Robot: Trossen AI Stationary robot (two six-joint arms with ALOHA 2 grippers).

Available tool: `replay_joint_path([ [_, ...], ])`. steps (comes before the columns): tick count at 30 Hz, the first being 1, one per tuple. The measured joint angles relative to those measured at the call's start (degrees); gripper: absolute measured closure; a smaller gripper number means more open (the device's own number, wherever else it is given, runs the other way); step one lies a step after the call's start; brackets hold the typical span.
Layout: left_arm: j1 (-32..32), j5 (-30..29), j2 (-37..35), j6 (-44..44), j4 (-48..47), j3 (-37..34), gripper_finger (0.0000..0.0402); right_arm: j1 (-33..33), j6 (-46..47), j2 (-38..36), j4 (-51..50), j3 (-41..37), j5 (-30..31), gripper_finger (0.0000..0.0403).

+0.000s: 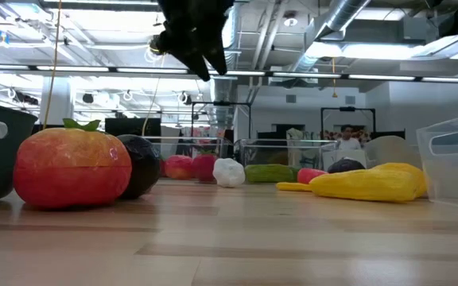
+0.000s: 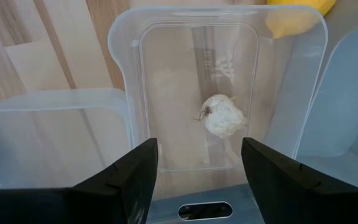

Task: Sort produce into baskets
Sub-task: Put the garlic into the top white transparent bin

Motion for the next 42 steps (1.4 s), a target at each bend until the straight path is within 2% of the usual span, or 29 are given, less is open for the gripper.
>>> replay_joint_path([
  [9,4.0,-7.7,2.0,-7.9,0.5,0.1,0.0141,0.0,0.0,0.0,0.3,0.0,0.0,0.0143],
  [20,6.4,-7.5,13.4,-6.9,4.1,0.0,0.0141,0.0,0.0,0.0,0.5,0.0,0.1,0.0143],
  [29,8.5,-3.6,20.1,-4.4,11.4,0.1,0.0141,0.0,0.0,0.0,0.7,0.0,0.2,0.0143],
  [42,10.3,-3.9,21.7,-3.2,15.2,0.2,0.0141,0.0,-0.1,0.0,1.3,0.0,0.2,0.0143],
])
